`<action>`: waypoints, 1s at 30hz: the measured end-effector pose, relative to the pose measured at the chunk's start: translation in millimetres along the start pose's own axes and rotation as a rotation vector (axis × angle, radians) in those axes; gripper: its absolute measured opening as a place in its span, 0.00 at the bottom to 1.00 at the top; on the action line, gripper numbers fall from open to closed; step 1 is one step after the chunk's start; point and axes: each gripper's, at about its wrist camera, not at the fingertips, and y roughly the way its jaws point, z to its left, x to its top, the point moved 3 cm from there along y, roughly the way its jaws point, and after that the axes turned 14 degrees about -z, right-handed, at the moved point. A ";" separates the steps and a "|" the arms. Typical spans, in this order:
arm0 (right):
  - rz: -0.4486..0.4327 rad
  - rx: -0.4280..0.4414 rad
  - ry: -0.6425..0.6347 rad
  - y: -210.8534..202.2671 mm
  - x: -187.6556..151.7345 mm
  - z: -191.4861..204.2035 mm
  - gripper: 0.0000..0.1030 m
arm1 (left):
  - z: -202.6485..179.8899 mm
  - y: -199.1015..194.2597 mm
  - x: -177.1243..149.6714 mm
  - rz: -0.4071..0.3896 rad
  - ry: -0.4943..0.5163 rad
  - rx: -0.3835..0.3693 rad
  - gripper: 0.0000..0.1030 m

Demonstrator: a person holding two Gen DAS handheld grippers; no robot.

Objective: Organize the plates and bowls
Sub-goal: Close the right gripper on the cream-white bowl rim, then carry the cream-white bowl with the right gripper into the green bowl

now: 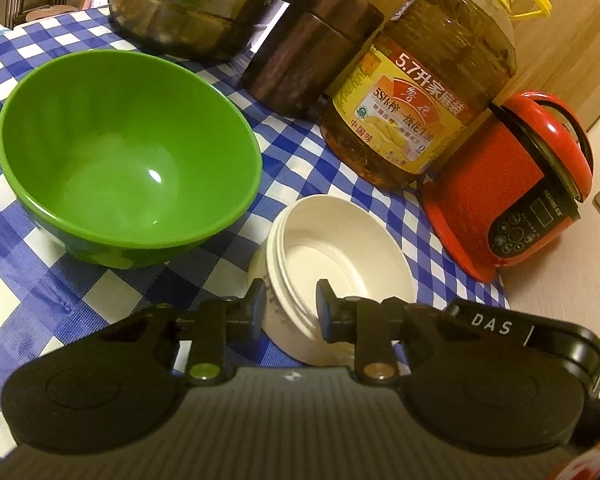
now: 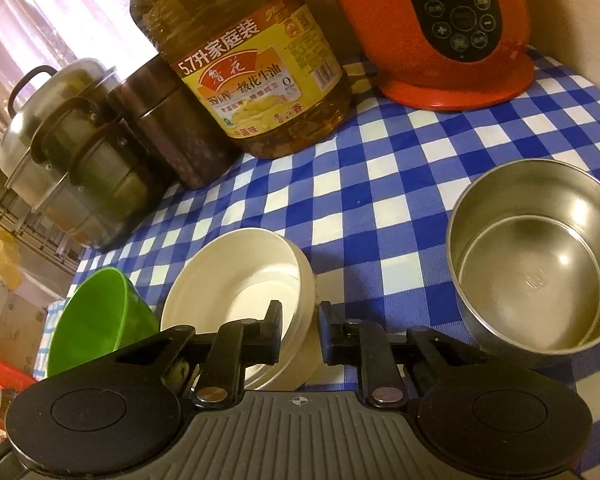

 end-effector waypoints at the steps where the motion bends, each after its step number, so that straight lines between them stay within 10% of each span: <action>1: -0.003 -0.003 -0.003 -2.1 -0.7 0.3 0.17 | -0.1 -0.9 0.0 0.002 0.002 0.000 0.20; 30: -0.089 0.005 -0.006 -102.0 10.9 42.6 0.12 | -19.9 -89.0 38.0 -0.030 0.093 -0.074 0.14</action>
